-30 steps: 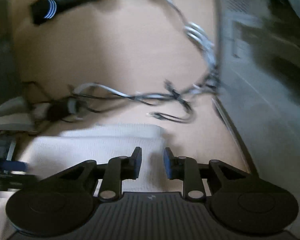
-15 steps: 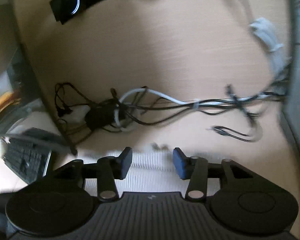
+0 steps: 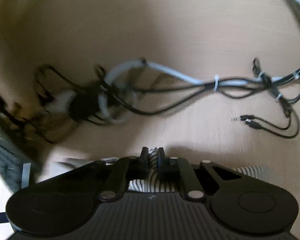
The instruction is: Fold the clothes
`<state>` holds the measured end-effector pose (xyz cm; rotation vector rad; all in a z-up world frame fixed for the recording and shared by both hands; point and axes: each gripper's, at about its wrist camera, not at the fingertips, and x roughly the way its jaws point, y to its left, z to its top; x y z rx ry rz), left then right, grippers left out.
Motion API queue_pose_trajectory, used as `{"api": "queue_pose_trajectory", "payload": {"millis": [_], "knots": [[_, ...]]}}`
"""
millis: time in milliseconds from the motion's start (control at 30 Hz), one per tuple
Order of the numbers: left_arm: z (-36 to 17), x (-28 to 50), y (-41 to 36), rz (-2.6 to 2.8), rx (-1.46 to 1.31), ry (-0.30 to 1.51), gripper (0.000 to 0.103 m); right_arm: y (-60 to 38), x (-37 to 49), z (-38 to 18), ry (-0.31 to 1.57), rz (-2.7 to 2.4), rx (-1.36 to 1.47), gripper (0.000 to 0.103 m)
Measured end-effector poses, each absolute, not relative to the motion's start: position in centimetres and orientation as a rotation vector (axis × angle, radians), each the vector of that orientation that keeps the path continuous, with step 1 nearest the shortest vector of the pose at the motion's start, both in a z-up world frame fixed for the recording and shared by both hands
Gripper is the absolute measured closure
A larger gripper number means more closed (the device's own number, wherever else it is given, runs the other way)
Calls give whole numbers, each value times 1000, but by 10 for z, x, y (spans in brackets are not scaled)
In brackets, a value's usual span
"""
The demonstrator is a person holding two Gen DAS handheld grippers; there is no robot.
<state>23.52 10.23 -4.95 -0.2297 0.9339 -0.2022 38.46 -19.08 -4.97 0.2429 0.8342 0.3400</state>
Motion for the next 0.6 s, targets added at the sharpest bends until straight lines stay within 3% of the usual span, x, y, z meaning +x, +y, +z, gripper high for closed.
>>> {"api": "queue_pose_trajectory", "payload": {"millis": [200,467,600], "knots": [[-47,223,141,-221,-311,898,0,-217,277,-7,805,436,290,98],[-31,219,147,-332,-346,846,0,-211,180,-60,978,378,293,99],[-17,225,112,-414,-291,797,0,-209,156,-48,933,374,235,97]]}}
